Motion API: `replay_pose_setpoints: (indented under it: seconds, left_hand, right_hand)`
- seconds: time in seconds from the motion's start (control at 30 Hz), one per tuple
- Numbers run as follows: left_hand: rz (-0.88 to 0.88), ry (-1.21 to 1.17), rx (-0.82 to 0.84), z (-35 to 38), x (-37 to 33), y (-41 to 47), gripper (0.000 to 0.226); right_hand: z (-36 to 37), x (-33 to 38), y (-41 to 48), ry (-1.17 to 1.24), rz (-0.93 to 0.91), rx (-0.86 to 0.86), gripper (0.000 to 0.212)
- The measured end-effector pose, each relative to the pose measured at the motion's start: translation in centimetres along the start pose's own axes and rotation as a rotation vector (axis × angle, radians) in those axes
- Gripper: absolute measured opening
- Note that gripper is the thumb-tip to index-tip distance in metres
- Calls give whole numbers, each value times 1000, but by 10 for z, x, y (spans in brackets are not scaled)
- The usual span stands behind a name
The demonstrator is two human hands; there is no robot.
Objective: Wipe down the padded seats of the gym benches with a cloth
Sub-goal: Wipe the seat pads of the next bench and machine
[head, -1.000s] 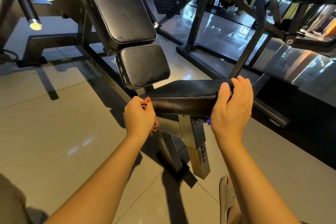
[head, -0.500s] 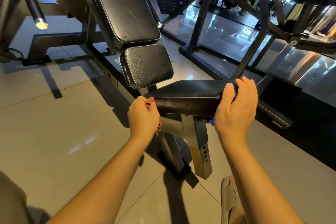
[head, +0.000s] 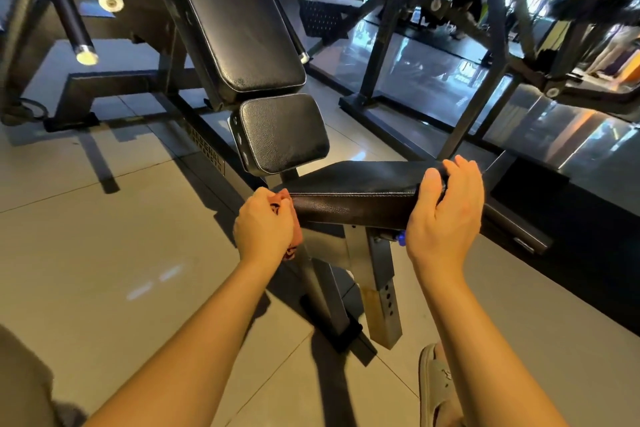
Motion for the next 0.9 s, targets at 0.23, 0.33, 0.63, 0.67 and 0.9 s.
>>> replay_pose_setpoints:
  seconds: [0.23,0.33,0.63,0.67,0.9]
  left_hand:
    - [-415,-568,-253,-30,45,15,14]
    - [-401,-577,-119,-13,35,8,12]
    - [-249,-293,122,-3,5,5,27]
    - [-222,-283,110,-4,1,5,27]
    - [-47,-181,161,13,-20,-26,10]
  right_hand:
    - [0,-1,1,-5,-32,-32,58]
    - [1,-1,1,0,-29,-42,57]
    - [1,-2,0,22,-8,-51,58]
    - [1,-2,0,25,-7,-52,58]
    - [1,0,1,24,15,-59,61]
Point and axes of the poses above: each hand's wrist, its own y-axis towards the middle knuckle, its own z-axis out of the palm, x = y × z, the point moved 8 cm from there along y, towards the middle knuckle, and after that the axes turned 4 degrees about x, right-handed, at the moved point
